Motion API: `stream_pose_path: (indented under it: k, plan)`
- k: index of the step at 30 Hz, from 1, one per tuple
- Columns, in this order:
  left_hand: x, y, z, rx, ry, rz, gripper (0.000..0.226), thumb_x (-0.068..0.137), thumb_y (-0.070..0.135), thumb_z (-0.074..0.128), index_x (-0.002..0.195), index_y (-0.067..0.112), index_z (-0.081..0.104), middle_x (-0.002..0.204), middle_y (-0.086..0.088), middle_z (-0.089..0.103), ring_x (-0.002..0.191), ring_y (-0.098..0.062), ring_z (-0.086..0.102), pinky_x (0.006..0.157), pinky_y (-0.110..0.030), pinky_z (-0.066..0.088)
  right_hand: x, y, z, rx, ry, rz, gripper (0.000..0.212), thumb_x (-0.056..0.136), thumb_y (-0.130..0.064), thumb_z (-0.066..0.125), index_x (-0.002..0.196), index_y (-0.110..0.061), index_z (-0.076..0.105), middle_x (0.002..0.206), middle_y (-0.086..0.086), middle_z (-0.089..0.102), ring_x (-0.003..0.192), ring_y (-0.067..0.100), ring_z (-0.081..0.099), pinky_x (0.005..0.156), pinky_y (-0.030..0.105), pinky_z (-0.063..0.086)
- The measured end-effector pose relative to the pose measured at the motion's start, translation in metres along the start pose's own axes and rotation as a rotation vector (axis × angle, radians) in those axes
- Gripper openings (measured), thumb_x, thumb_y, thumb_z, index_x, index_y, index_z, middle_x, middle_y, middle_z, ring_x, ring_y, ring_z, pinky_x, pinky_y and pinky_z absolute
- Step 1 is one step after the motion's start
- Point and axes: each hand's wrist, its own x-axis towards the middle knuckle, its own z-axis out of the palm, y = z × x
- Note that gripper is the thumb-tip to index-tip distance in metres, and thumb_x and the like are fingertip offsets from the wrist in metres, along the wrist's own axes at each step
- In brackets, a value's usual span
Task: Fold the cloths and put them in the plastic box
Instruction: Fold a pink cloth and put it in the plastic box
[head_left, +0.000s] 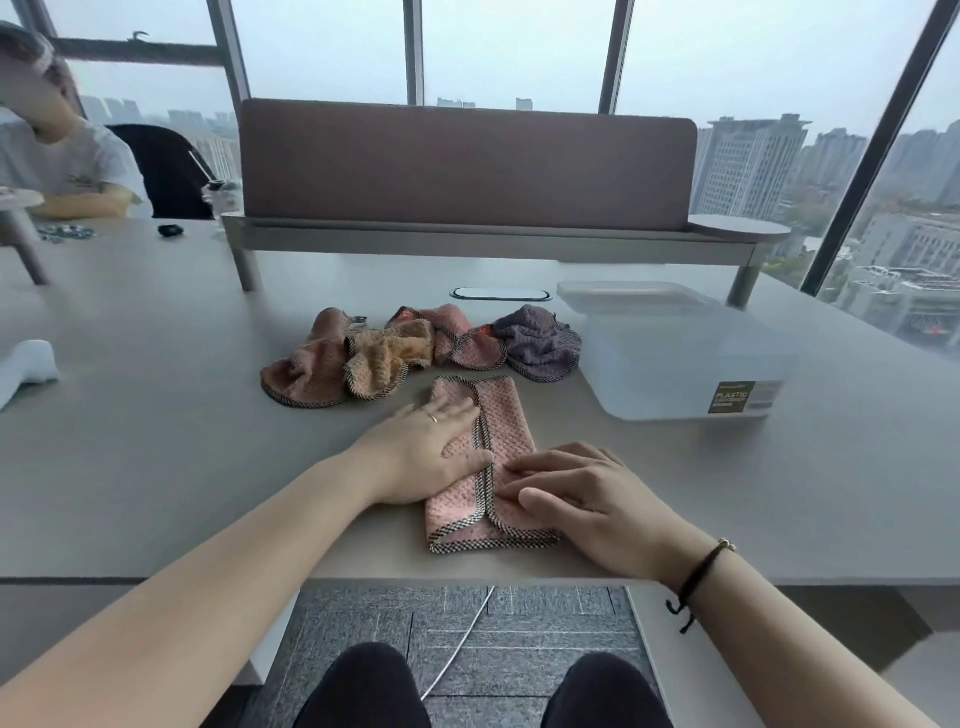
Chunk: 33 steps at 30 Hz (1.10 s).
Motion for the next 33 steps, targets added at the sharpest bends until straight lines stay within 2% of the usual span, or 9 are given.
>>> stream_pose_path:
  k: [3, 6, 9, 11, 19, 23, 26, 29, 33]
  plan:
    - [0.001, 0.004, -0.001, 0.006, 0.007, -0.025, 0.092, 0.082, 0.083, 0.015, 0.158, 0.031, 0.007, 0.165, 0.014, 0.000, 0.152, -0.009, -0.003, 0.124, -0.043, 0.001, 0.001, 0.002, 0.001, 0.081, 0.025, 0.018, 0.037, 0.086, -0.044, 0.045, 0.115, -0.051, 0.066, 0.128, -0.035, 0.056, 0.122, -0.004, 0.042, 0.109, 0.032, 0.032]
    - [-0.006, 0.000, 0.001, -0.238, 0.131, 0.023, 0.109, 0.068, 0.096, 0.016, 0.155, 0.030, 0.023, 0.165, 0.010, 0.009, 0.152, -0.006, 0.002, 0.125, -0.043, 0.006, 0.001, 0.010, 0.002, 0.181, 0.072, 0.053, 0.055, 0.073, -0.010, 0.043, 0.106, -0.042, 0.074, 0.119, -0.035, 0.062, 0.119, -0.002, 0.047, 0.108, 0.033, 0.037]
    - [-0.025, -0.006, 0.004, -0.440, 0.208, 0.118, 0.093, 0.074, 0.088, 0.040, 0.150, 0.035, 0.036, 0.163, 0.013, 0.020, 0.150, 0.000, 0.009, 0.125, -0.042, 0.013, 0.000, 0.019, 0.001, 0.266, 0.084, 0.066, 0.057, 0.076, 0.002, 0.045, 0.101, -0.039, 0.077, 0.115, -0.032, 0.065, 0.118, 0.000, 0.053, 0.105, 0.034, 0.043]
    - [-0.041, -0.007, 0.007, -0.345, 0.179, 0.169, 0.084, 0.077, 0.082, 0.048, 0.149, 0.040, 0.035, 0.162, 0.017, 0.019, 0.149, 0.003, 0.007, 0.124, -0.038, 0.011, -0.003, 0.021, 0.000, 0.295, 0.075, 0.040, 0.057, 0.081, 0.007, 0.051, 0.102, -0.039, 0.076, 0.118, -0.029, 0.065, 0.121, 0.002, 0.053, 0.105, 0.035, 0.044]
    - [-0.055, 0.003, 0.004, 0.019, -0.013, 0.090, 0.096, 0.067, 0.097, 0.014, 0.151, 0.052, 0.003, 0.162, 0.023, -0.007, 0.150, -0.004, -0.009, 0.125, -0.042, -0.002, -0.008, 0.012, -0.001, 0.156, -0.022, -0.046, 0.032, 0.072, -0.039, 0.063, 0.103, -0.046, 0.071, 0.127, -0.035, 0.057, 0.132, -0.007, 0.039, 0.113, 0.028, 0.031]
    - [-0.059, 0.002, 0.005, -0.227, 0.130, 0.106, 0.092, 0.069, 0.093, 0.039, 0.147, 0.044, 0.038, 0.161, 0.022, 0.018, 0.150, 0.000, 0.006, 0.124, -0.039, 0.011, -0.008, 0.009, 0.003, 0.131, 0.131, -0.053, 0.029, 0.074, -0.053, 0.063, 0.091, -0.033, 0.076, 0.110, -0.028, 0.067, 0.112, -0.003, 0.054, 0.098, 0.019, 0.041]
    - [-0.067, -0.004, 0.002, -0.632, 0.316, 0.188, 0.061, 0.070, 0.078, 0.062, 0.109, 0.033, 0.072, 0.137, 0.018, 0.057, 0.135, 0.000, 0.042, 0.115, -0.035, 0.032, -0.007, 0.007, 0.004, 0.177, 0.232, 0.000, 0.032, 0.072, -0.059, 0.064, 0.085, -0.032, 0.076, 0.094, -0.023, 0.069, 0.096, 0.005, 0.058, 0.083, 0.021, 0.046]
    - [-0.078, -0.005, -0.002, -0.743, 0.328, 0.248, 0.048, 0.063, 0.069, 0.076, 0.087, 0.026, 0.076, 0.108, 0.011, 0.071, 0.114, -0.013, 0.060, 0.097, -0.036, 0.045, -0.006, 0.008, 0.002, 0.240, 0.270, 0.066, 0.017, 0.075, -0.047, 0.074, 0.078, -0.030, 0.074, 0.072, -0.014, 0.065, 0.071, 0.006, 0.055, 0.063, 0.019, 0.039]
    - [-0.078, -0.003, 0.004, -0.652, 0.283, 0.261, 0.050, 0.052, 0.054, 0.090, 0.095, 0.032, 0.074, 0.104, 0.013, 0.069, 0.106, -0.012, 0.061, 0.094, -0.026, 0.046, -0.001, 0.006, 0.001, 0.334, 0.271, 0.144, 0.027, 0.084, -0.032, 0.074, 0.063, -0.017, 0.065, 0.059, 0.004, 0.060, 0.051, 0.001, 0.040, 0.051, 0.018, 0.030]
